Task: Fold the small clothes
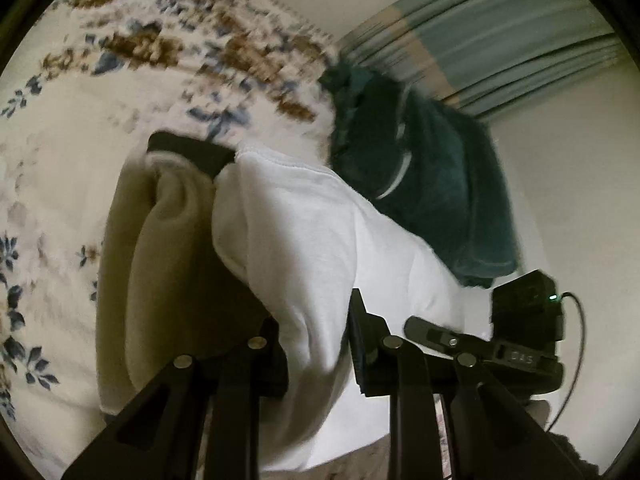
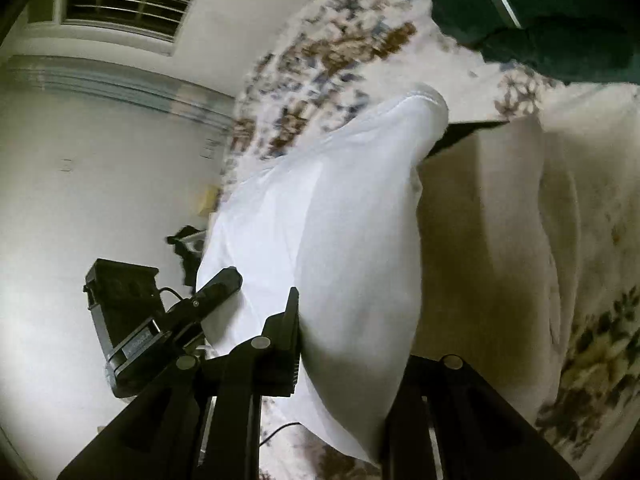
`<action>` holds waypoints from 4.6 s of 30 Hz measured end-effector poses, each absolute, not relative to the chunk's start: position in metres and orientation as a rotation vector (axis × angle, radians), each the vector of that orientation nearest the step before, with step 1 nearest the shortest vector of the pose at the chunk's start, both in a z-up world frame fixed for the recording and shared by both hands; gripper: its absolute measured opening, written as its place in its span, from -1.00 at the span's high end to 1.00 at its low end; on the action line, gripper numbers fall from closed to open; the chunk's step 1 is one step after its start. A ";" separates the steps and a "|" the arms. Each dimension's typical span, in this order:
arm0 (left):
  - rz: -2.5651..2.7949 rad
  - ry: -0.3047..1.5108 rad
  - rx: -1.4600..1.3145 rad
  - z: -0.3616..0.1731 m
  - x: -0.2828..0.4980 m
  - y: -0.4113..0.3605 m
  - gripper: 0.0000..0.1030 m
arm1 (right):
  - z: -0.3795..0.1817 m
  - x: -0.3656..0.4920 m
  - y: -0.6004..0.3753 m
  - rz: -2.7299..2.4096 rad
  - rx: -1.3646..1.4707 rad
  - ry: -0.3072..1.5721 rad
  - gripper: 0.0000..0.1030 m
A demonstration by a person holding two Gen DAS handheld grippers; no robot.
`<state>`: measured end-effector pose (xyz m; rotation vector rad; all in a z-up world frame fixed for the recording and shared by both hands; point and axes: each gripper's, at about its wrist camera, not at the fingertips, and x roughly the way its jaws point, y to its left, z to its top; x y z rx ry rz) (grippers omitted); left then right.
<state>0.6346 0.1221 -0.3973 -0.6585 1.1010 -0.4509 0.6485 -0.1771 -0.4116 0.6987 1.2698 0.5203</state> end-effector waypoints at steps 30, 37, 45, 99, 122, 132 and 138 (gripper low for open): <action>-0.006 0.993 -0.090 -0.262 0.487 0.071 -1.00 | -0.250 0.486 -0.165 -0.194 -0.030 1.151 -0.98; -0.007 0.918 -0.041 -0.191 0.413 0.052 -1.00 | -0.155 0.391 -0.165 -0.212 -0.030 1.056 -0.98; -0.009 0.835 -0.036 -0.118 0.329 0.038 -1.00 | -0.052 0.287 -0.163 -0.210 -0.063 0.911 -0.98; 0.068 0.662 -0.019 0.010 0.200 0.027 -1.00 | 0.123 0.147 -0.164 -0.047 -0.058 0.755 -0.99; 0.063 0.661 -0.021 0.012 0.199 0.027 -1.00 | 0.122 0.149 -0.155 -0.038 -0.058 0.747 -0.99; 0.061 0.661 -0.022 0.011 0.199 0.027 -1.00 | 0.121 0.148 -0.157 -0.039 -0.054 0.746 -0.99; 0.063 0.659 -0.022 0.011 0.198 0.028 -1.00 | 0.121 0.146 -0.157 -0.042 -0.054 0.748 -0.99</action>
